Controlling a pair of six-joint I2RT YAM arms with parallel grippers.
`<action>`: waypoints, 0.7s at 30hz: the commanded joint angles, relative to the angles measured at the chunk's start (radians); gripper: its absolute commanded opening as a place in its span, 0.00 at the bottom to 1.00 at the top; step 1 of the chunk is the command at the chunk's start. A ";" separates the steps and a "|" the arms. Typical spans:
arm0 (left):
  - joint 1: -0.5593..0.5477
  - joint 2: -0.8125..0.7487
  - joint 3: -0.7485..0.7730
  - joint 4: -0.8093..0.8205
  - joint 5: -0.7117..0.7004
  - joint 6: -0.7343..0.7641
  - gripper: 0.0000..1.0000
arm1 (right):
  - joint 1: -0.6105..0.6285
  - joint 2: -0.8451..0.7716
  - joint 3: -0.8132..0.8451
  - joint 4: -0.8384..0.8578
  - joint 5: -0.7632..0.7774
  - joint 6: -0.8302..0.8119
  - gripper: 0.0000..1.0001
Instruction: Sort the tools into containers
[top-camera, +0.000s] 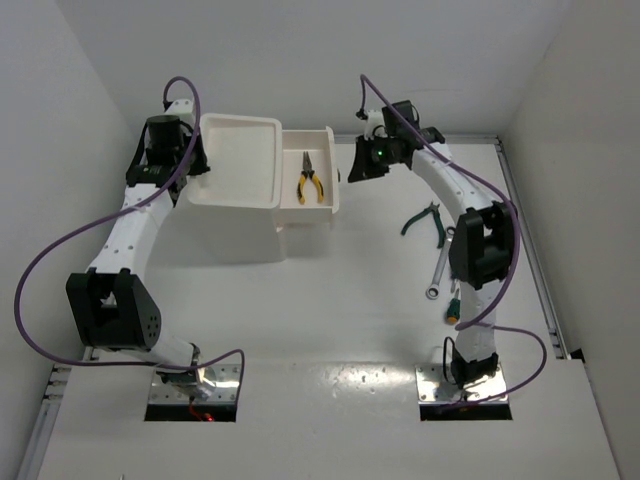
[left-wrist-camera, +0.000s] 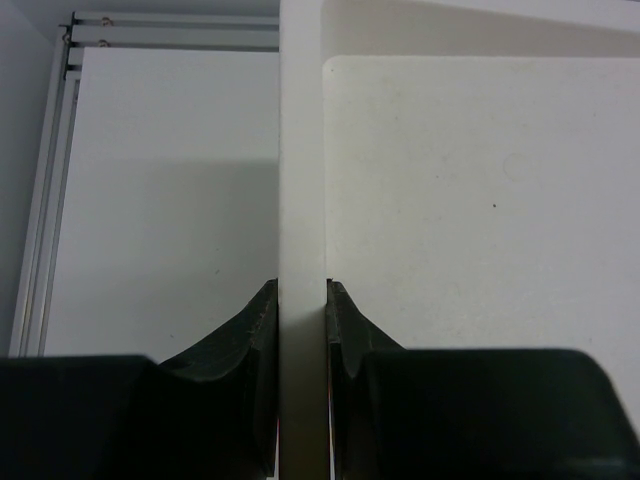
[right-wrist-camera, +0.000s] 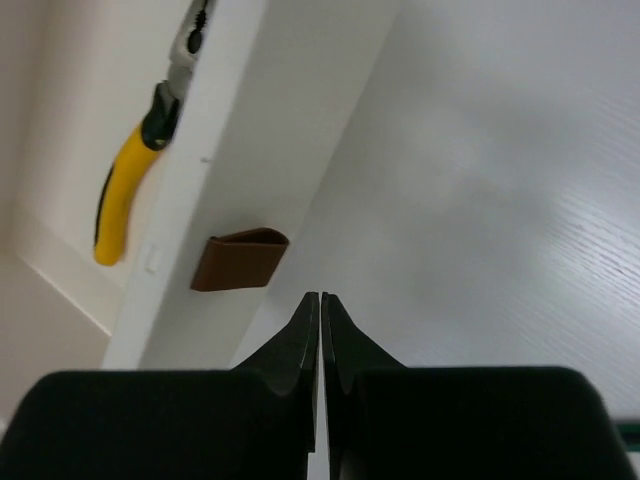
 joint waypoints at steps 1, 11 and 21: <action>-0.008 0.067 -0.037 -0.158 0.086 -0.046 0.00 | 0.012 -0.020 0.011 0.072 -0.144 0.044 0.02; -0.017 0.067 -0.037 -0.158 0.106 -0.046 0.00 | 0.051 -0.002 -0.022 0.164 -0.304 0.153 0.02; -0.026 0.067 -0.046 -0.158 0.116 -0.046 0.00 | 0.091 0.018 -0.022 0.267 -0.427 0.269 0.02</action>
